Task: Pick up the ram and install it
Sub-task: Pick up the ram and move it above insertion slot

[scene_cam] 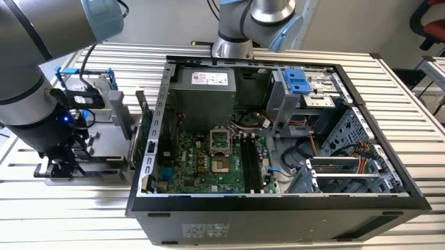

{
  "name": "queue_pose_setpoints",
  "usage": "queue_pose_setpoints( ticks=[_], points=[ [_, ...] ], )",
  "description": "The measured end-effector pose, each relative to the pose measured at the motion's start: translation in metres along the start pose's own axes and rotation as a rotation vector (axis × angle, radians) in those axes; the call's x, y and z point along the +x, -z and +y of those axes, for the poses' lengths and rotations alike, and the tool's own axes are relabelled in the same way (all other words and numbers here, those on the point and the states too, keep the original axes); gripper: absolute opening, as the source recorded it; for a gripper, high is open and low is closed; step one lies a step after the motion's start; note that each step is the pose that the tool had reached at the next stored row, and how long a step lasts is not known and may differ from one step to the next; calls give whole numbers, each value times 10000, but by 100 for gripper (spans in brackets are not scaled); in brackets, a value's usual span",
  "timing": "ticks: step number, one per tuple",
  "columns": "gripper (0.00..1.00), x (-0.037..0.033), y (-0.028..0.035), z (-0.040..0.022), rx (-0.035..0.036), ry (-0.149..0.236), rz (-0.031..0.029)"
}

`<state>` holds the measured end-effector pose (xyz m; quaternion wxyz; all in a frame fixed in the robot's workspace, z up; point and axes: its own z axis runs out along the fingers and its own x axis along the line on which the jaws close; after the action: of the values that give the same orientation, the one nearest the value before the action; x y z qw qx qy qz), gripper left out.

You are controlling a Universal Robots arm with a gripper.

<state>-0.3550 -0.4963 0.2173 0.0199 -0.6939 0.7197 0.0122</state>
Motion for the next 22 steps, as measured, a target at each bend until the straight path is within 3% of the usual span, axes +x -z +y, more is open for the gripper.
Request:
queue_pose_setpoints(
  ticks=[14, 22],
  points=[
    [100, 10, -176, -10, -1, -1, -1],
    [100, 14, -214, -14, -2, -1, 1]
  ],
)
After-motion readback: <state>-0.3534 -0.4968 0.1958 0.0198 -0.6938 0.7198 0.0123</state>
